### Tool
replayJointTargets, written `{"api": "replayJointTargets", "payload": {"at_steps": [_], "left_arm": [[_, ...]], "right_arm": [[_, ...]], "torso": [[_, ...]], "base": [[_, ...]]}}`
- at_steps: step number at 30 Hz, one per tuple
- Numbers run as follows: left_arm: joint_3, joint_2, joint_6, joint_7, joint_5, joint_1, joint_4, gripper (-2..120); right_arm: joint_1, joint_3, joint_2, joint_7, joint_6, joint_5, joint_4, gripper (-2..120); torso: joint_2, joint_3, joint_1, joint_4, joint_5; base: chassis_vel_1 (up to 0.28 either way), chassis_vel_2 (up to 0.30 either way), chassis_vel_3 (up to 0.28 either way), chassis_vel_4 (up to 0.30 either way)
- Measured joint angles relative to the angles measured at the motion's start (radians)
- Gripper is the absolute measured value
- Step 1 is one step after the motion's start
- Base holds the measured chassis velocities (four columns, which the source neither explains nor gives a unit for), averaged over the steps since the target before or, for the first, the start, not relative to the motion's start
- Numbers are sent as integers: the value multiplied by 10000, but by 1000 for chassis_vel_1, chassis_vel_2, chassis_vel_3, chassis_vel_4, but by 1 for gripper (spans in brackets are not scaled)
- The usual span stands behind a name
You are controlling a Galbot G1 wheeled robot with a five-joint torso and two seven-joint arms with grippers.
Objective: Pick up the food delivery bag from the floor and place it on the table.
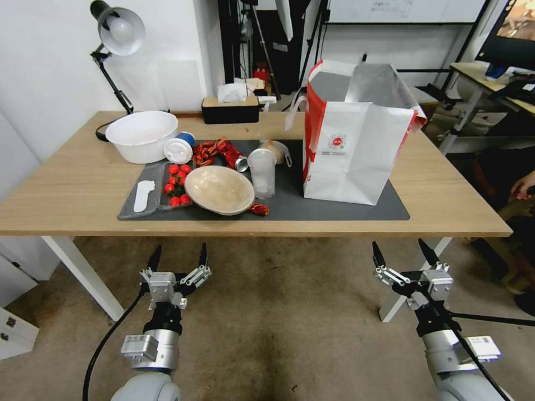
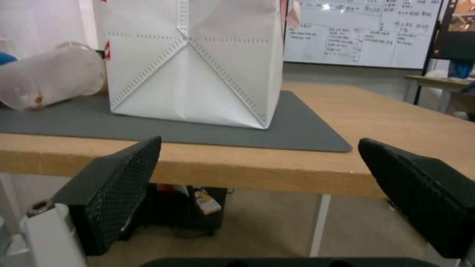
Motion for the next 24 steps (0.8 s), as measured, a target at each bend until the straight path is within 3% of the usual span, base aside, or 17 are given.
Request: {"api": "replayJointTargets", "payload": {"at_steps": [24], "left_arm": [[-4,14,-7,-44,-25,27,-37,100]], "right_arm": [[59,-89,-32,175,-421,-142,96,100]], "torso": [[1,0,0,0,0]], "base": [[0,0,0,0]]}}
